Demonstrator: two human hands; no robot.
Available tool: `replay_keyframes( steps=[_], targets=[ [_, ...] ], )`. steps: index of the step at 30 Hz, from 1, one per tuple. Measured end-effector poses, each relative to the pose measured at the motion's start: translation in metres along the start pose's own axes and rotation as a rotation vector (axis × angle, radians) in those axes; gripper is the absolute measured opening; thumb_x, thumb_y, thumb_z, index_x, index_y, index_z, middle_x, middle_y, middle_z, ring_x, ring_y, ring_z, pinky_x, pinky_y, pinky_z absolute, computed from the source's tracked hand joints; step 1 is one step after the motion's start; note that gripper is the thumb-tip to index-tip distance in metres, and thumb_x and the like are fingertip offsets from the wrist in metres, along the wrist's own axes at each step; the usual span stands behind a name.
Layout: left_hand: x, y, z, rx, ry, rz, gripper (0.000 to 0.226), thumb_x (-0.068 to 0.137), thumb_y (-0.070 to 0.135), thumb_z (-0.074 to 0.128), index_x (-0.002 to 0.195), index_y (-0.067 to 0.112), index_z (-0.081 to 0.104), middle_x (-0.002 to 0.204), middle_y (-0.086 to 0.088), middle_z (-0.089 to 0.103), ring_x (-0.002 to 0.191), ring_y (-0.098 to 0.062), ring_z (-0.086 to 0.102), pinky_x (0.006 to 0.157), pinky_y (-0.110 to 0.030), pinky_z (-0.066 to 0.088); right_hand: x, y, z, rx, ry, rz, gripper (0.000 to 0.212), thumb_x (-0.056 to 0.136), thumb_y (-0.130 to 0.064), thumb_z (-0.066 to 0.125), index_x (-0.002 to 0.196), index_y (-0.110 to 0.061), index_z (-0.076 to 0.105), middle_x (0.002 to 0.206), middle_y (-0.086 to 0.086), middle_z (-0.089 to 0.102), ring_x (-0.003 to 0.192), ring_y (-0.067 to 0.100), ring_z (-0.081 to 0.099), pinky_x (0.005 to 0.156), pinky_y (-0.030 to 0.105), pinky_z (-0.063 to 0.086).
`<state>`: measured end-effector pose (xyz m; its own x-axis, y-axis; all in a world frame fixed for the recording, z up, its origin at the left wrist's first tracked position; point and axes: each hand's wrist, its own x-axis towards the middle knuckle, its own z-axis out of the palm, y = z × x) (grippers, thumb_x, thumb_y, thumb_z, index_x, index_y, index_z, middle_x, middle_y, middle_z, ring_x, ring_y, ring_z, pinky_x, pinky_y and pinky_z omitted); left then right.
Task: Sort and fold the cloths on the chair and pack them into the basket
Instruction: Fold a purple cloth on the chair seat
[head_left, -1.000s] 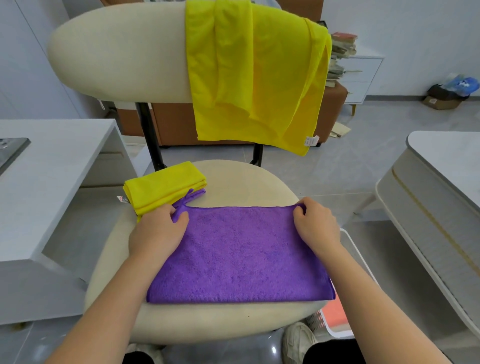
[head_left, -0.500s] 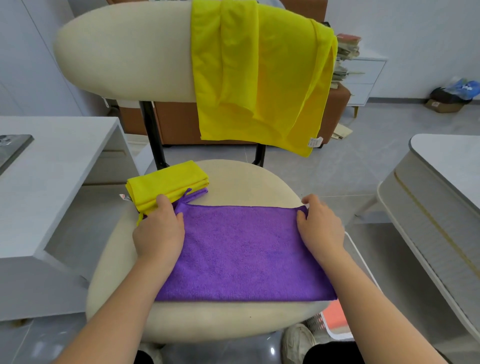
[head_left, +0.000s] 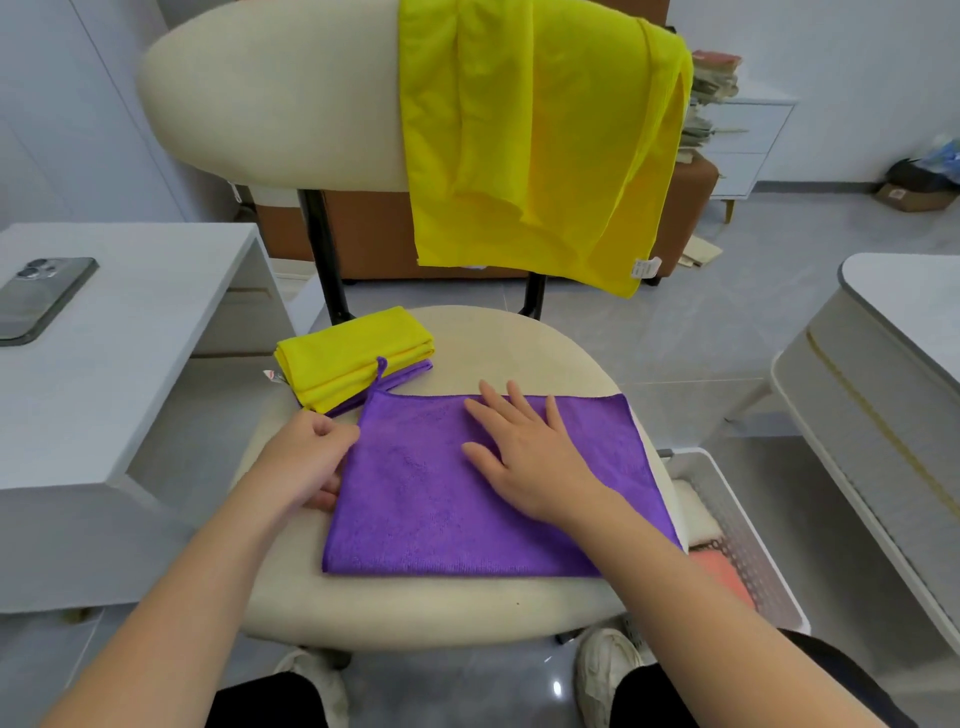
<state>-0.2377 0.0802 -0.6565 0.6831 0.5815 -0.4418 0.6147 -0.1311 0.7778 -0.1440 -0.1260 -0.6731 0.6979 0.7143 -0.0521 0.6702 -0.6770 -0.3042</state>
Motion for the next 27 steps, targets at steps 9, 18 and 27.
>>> replay_keyframes(
  steps=[9,18,27],
  targets=[
    [-0.031,-0.005,-0.024,0.063,-0.269,-0.119,0.022,0.097,0.033,0.049,0.092,0.011,0.052,0.068,-0.013,0.061,0.042,-0.017,0.057,0.041,-0.022,0.048,0.019,-0.031,0.017,-0.115,-0.085,-0.007,0.061,0.097,-0.059,0.019,0.151,-0.034,0.010,0.160,-0.008,-0.001,0.147,0.022,-0.008,0.114,0.054,-0.007],
    [-0.037,-0.018,-0.032,0.172,-0.353,0.010,0.020,0.089,0.015,0.064,0.079,0.010,0.046,0.050,-0.001,0.063,0.042,-0.013,0.059,0.037,-0.019,0.037,0.021,-0.032,0.021,-0.141,-0.067,0.022,0.060,0.096,-0.060,0.017,0.151,-0.036,0.008,0.160,-0.010,-0.002,0.147,0.021,-0.006,0.115,0.054,-0.006],
    [-0.034,-0.007,-0.013,0.237,0.432,0.571,0.017,0.078,0.028,0.072,0.082,0.023,0.057,0.076,0.008,0.062,0.076,-0.020,0.060,0.072,-0.036,0.050,0.010,-0.029,0.005,0.250,0.109,0.006,0.050,0.102,-0.043,0.021,0.149,-0.028,0.024,0.159,-0.008,0.010,0.147,0.010,-0.003,0.117,0.043,-0.006]
  ],
)
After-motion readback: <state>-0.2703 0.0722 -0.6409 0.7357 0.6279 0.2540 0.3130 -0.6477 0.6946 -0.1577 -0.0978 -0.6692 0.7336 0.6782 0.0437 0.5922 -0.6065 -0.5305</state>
